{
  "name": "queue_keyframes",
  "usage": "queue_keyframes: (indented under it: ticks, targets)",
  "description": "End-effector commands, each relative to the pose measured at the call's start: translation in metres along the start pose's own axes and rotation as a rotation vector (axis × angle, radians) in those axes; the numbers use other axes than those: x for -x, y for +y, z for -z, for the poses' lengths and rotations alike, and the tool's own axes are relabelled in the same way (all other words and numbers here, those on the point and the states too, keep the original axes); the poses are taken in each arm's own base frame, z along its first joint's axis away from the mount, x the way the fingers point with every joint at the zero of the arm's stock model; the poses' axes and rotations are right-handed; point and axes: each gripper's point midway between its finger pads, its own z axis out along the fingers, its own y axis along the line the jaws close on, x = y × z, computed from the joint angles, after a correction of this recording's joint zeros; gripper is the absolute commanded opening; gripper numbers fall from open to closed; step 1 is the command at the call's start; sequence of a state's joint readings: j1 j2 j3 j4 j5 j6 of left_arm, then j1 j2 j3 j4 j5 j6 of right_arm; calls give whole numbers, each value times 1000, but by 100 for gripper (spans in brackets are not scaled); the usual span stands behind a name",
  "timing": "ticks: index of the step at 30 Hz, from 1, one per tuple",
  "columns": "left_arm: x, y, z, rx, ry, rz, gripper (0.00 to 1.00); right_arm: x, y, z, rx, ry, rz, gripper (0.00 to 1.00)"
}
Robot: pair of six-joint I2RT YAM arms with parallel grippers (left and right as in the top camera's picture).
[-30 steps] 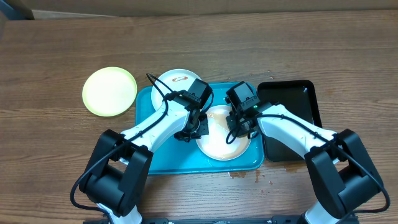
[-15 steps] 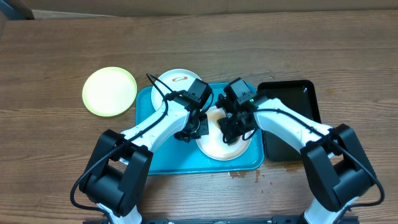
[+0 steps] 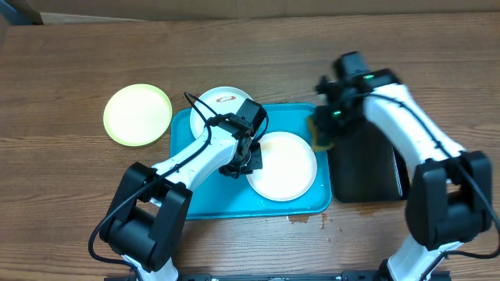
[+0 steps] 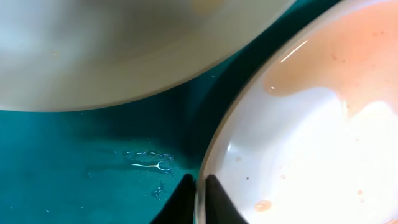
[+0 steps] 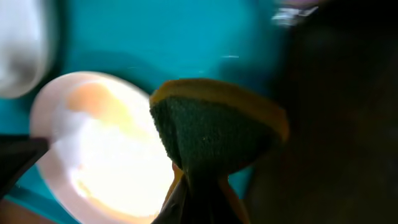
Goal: Clean dirty plates on tray and stack at the side
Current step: 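Scrub the white plate with the sponge in the right gripper, then return the sponge to the black tray and lift the right gripper away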
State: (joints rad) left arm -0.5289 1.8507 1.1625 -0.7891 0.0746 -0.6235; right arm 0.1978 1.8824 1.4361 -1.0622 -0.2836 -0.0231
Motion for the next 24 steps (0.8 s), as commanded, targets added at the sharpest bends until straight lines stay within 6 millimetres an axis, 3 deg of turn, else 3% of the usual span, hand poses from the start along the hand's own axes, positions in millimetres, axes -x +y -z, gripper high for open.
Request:
queue_keyframes:
  ticks: [1, 3, 7, 16, 21, 24]
  targets:
    - [-5, 3, -6, 9, 20, 4, 23, 9, -35, 18, -25, -47, -86, 4]
    - [-5, 2, -6, 9, 20, 4, 35, 8, -58, 23, -58, -58, -163, 4]
    - [-7, 0, -6, -8, 32, 5, 42, 0, -102, 27, -165, -65, -288, 4]
    - [-12, -2, -5, -20, 55, 6, 50, -21, -134, 2, -281, -59, -387, 4]
    - [-11, -3, -5, -23, 52, 5, 51, -21, -125, -3, -228, -58, -386, 40]
    - [-11, -3, -5, -23, 52, 6, 52, -6, -120, 14, -197, -89, -414, 54]
